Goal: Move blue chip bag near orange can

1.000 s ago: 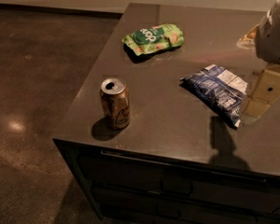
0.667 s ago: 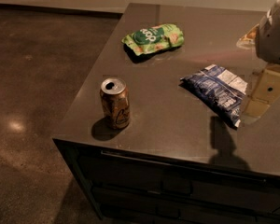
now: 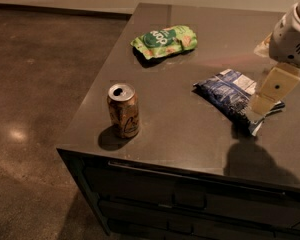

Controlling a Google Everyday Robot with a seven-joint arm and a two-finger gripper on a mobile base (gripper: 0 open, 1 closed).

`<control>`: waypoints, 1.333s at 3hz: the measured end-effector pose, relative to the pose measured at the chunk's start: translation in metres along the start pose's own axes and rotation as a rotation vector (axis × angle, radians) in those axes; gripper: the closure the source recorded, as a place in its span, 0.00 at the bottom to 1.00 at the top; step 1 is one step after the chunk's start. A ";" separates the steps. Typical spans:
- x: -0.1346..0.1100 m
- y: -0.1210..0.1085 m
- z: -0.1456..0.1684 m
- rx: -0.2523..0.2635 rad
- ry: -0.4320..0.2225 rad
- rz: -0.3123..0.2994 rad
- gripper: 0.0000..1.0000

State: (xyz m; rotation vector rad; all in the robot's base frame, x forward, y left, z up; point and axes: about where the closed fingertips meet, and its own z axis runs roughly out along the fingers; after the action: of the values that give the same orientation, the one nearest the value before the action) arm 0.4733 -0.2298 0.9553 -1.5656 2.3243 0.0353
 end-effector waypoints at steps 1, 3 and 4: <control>0.006 -0.018 0.024 -0.006 0.002 0.066 0.00; 0.007 -0.055 0.088 -0.018 0.055 0.128 0.00; 0.007 -0.068 0.102 -0.019 0.078 0.135 0.00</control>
Offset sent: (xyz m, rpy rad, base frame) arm 0.0666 -0.0121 -0.0884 -0.0100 0.0770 -0.1339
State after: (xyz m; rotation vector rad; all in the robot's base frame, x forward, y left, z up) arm 0.5591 -0.2419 0.8686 -1.4406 2.4944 0.0287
